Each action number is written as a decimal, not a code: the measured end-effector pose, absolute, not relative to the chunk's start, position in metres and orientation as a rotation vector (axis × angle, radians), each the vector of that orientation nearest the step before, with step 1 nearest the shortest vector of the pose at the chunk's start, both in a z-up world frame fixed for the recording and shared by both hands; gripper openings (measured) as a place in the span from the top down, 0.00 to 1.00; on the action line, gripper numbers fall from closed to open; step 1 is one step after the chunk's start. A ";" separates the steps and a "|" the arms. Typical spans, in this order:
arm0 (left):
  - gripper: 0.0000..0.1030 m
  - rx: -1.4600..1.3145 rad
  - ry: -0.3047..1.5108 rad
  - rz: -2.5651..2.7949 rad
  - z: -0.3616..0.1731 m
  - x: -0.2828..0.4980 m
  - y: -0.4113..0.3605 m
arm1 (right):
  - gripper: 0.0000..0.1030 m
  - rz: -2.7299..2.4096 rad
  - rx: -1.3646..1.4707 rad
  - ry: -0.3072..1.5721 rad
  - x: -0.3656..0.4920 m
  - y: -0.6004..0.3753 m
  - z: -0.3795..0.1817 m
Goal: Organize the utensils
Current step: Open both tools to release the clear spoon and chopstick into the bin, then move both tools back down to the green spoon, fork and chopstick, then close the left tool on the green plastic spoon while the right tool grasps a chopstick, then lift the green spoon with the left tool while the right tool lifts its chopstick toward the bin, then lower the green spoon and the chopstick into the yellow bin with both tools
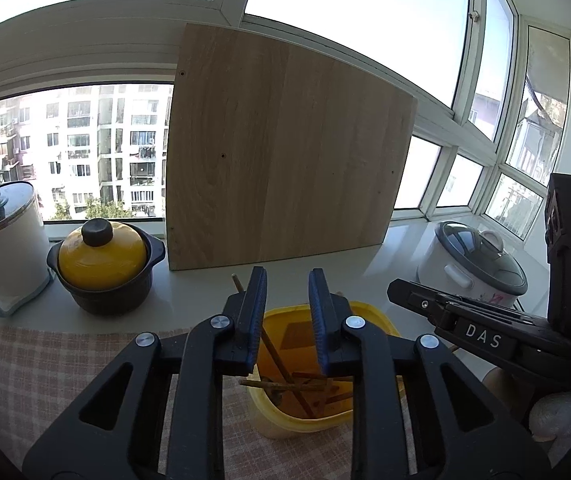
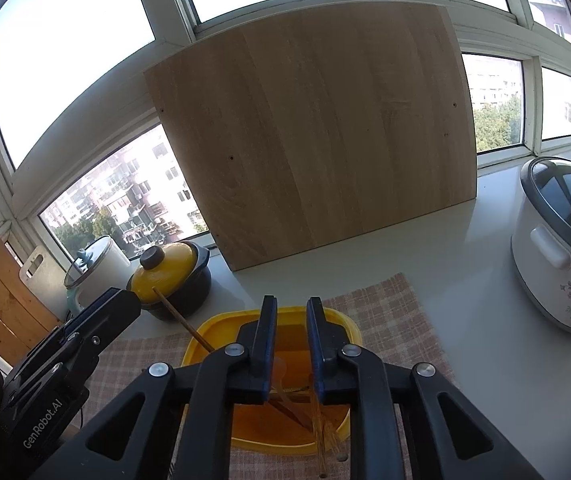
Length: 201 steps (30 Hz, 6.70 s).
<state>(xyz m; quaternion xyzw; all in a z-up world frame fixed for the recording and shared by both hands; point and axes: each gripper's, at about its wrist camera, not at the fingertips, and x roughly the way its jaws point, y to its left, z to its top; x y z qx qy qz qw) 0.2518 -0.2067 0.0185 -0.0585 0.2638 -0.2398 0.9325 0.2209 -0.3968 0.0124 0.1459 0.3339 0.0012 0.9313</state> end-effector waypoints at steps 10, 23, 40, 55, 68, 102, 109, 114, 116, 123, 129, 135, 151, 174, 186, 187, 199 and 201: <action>0.80 -0.119 0.525 -0.479 0.031 0.225 -0.175 | 0.71 0.011 0.305 0.657 0.194 -0.391 0.018; 0.61 -0.081 0.597 -0.454 0.023 0.190 -0.106 | 0.00 0.062 0.203 0.553 0.137 -0.373 0.032; 0.53 -0.223 0.989 -0.418 -0.089 0.167 -0.032 | 0.00 0.209 0.123 0.696 0.112 -0.323 -0.009; 0.53 -0.223 1.170 -0.325 -0.150 0.150 -0.072 | 0.32 0.385 0.096 1.020 0.156 -0.283 -0.103; 0.69 -0.216 1.163 -0.250 -0.159 0.156 -0.076 | 0.60 0.404 0.062 1.192 0.183 -0.243 -0.139; 0.87 -0.330 1.150 -0.289 -0.161 0.152 -0.052 | 0.94 0.321 -0.076 1.331 0.242 -0.204 -0.164; 0.87 -0.300 1.123 -0.271 -0.153 0.148 -0.051 | 0.97 0.353 -0.041 1.310 0.227 -0.210 -0.156; 0.88 -0.251 1.080 -0.263 -0.139 0.143 -0.053 | 0.97 0.378 -0.046 1.274 0.215 -0.212 -0.144; 0.88 -0.242 1.066 -0.266 -0.133 0.141 -0.055 | 0.97 0.389 -0.044 1.258 0.212 -0.212 -0.138; 0.96 -0.193 1.005 -0.264 -0.109 0.134 -0.060 | 0.97 0.419 -0.032 1.188 0.195 -0.222 -0.114; 0.98 -0.160 0.968 -0.271 -0.096 0.132 -0.066 | 0.97 0.412 -0.010 1.138 0.183 -0.238 -0.098; 0.98 -0.177 0.988 -0.262 -0.100 0.136 -0.060 | 0.97 0.405 0.022 1.110 0.177 -0.251 -0.089; 0.99 -0.254 0.909 -0.305 -0.054 0.129 -0.045 | 0.97 0.427 0.030 0.947 0.149 -0.275 -0.032; 0.99 -0.306 0.621 -0.500 0.070 0.232 -0.121 | 0.97 0.289 0.123 0.630 0.125 -0.368 0.097; 0.99 -0.328 0.577 -0.564 0.078 0.311 -0.155 | 0.97 0.220 0.122 0.567 0.142 -0.386 0.130; 0.99 -0.337 0.581 -0.576 0.076 0.318 -0.157 | 0.97 0.216 0.125 0.568 0.144 -0.387 0.129; 0.99 -0.286 0.616 -0.612 0.037 0.353 -0.191 | 0.97 0.186 0.161 0.656 0.181 -0.399 0.101; 0.99 -0.278 0.627 -0.620 0.033 0.353 -0.194 | 0.97 0.185 0.165 0.668 0.185 -0.401 0.096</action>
